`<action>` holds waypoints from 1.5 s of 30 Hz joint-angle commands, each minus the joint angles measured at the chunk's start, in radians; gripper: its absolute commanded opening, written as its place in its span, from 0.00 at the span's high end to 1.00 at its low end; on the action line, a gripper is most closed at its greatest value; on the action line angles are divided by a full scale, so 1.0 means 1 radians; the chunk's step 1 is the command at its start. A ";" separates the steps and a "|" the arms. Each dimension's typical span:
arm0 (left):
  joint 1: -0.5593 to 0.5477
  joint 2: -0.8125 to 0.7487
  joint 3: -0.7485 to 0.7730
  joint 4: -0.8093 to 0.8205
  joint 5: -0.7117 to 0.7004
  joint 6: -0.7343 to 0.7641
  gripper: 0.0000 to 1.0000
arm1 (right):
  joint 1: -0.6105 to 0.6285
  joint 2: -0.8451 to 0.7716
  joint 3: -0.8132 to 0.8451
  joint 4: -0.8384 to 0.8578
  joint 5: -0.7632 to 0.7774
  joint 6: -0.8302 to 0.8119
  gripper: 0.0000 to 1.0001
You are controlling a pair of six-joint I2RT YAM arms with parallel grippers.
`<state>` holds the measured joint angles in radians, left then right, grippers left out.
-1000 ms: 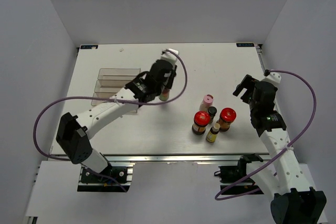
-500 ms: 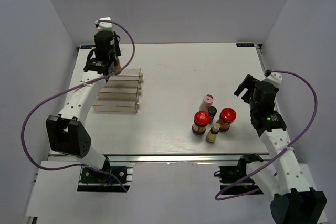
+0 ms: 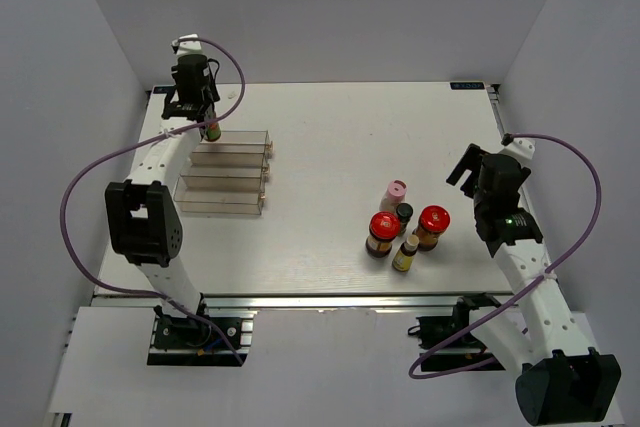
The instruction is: Organize the condiment bottles
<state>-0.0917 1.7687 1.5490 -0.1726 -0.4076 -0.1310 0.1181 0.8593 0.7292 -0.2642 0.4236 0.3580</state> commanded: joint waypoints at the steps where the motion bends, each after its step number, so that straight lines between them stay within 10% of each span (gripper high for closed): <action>1: 0.015 -0.019 0.051 0.110 -0.026 -0.001 1.00 | -0.003 -0.002 0.016 0.017 0.029 -0.019 0.11; 45: 0.049 -0.084 -0.122 0.197 -0.120 -0.027 1.00 | -0.003 0.023 0.016 0.025 0.029 -0.019 0.11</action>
<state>-0.0513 1.7710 1.4094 -0.1066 -0.5022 -0.1429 0.1181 0.8787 0.7292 -0.2634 0.4393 0.3550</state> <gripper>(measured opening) 0.480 0.895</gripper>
